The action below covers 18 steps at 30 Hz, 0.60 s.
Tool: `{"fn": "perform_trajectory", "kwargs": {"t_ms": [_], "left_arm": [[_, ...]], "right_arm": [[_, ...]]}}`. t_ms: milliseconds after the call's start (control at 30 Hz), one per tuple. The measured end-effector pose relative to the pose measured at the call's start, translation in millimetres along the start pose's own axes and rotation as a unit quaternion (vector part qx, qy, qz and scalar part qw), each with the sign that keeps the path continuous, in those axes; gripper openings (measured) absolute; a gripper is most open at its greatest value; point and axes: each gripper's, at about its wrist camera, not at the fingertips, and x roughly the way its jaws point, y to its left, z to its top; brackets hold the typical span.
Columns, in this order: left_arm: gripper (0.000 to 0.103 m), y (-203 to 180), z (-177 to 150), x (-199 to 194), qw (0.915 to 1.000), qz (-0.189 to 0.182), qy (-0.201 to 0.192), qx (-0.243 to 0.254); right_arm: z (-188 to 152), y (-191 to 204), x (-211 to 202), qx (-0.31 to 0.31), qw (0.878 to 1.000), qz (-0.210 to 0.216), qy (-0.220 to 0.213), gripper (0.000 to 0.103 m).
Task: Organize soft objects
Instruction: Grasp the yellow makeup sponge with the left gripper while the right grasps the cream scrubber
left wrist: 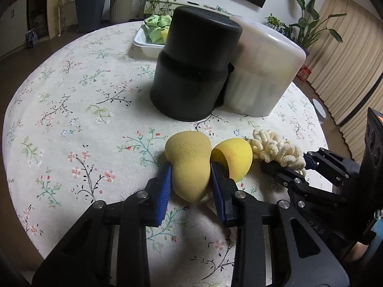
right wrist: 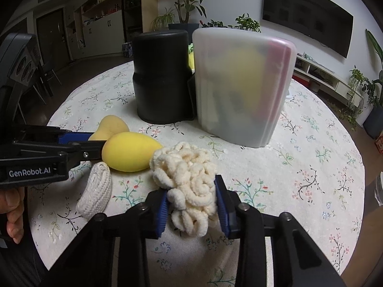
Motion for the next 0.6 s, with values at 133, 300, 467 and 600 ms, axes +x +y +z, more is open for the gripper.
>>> {"fn": "perform_trajectory", "kwargs": {"t_ms": [133,300,467,600], "left_arm": [[0.03,1,-2,-7,1.0,0.002,-0.005,-0.003],[0.03,6,-4,-19,0.9999,0.009,-0.013,-0.006],[0.03,8,-5,-27,0.9998,0.014,-0.014,-0.002],[0.03,12,-5,-32,0.9998,0.017,-0.011,0.001]], "right_arm": [[0,-3,-4,0.008,1.0,0.007,-0.004,0.033],[-1,-8,-11,0.023,1.0,0.016,-0.007,0.031],[-2,-13,-23,0.032,0.999,0.021,-0.009,0.031],[-4,-20,-34,0.042,0.999,0.019,-0.007,0.031]]}}
